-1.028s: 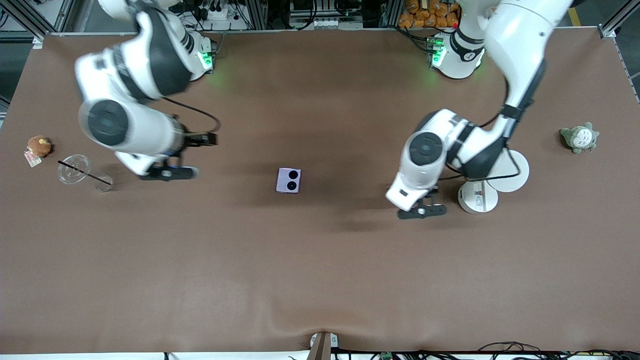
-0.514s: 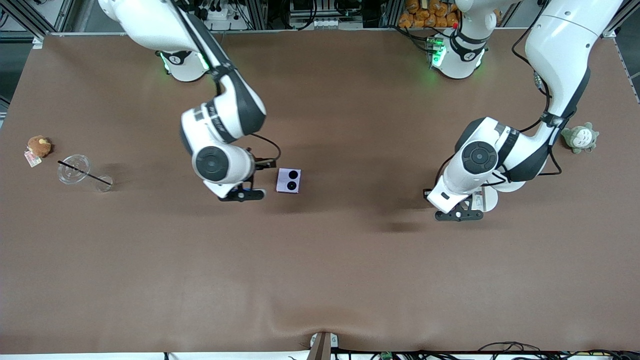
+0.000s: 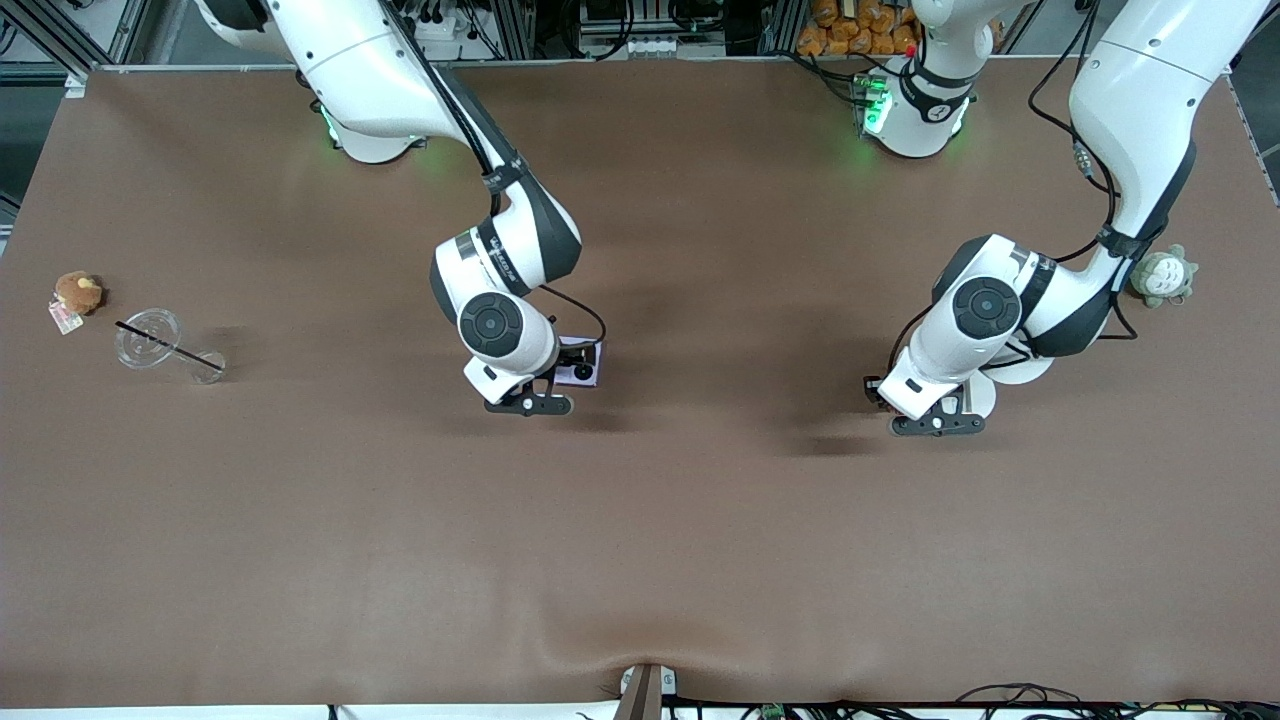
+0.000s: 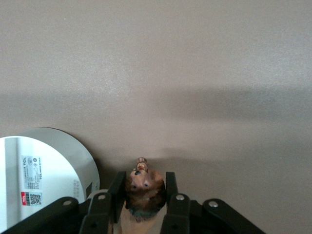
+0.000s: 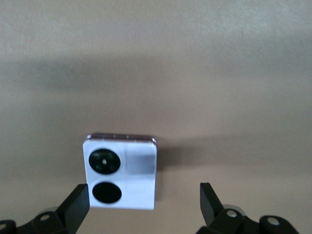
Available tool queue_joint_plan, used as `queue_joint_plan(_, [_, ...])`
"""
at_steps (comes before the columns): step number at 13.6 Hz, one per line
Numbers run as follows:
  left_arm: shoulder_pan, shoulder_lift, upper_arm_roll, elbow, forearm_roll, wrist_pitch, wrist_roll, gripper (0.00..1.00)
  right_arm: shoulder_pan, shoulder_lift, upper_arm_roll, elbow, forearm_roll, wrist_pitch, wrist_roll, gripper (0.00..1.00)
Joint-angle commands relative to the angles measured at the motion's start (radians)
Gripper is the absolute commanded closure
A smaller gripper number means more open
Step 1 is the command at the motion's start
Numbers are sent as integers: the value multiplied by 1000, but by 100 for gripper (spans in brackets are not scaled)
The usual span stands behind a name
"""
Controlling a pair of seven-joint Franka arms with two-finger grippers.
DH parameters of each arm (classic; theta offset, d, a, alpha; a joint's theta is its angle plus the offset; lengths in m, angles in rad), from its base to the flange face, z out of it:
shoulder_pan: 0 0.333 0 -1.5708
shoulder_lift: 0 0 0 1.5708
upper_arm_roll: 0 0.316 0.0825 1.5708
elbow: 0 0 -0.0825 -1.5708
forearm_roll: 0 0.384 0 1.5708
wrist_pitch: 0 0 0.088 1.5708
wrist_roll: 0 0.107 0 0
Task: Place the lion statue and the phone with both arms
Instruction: 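Carry the lion toward the white cup while the right gripper grasps the phone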
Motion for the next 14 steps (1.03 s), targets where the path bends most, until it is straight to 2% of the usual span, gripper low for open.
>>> queue_joint_plan(1, [16, -12, -12, -14, 10, 17, -38, 0, 17, 9, -10, -8, 15, 38, 16, 0])
queue_joint_plan(4, [14, -53, -60, -5, 6, -23, -64, 0, 46, 58, -10, -8, 15, 137, 50, 0])
queue_joint_plan(7, [16, -127, -146, 58, -16, -203, -63, 0, 59, 72, -10, -9, 15, 147, 50, 0])
queue_joint_plan(10, [18, -190, -204, 165, -97, -360, -54, 0, 59, 72, -10, -11, 15, 149, 52, 0])
queue_joint_plan(13, [16, -205, -236, 346, -194, -532, -54, 0, 71, 72, -11, -40, 20, 202, 65, 0])
queue_joint_plan(14, [16, -205, -252, 398, -198, -584, -54, 0, 71, 72, -11, -52, 20, 218, 68, 37])
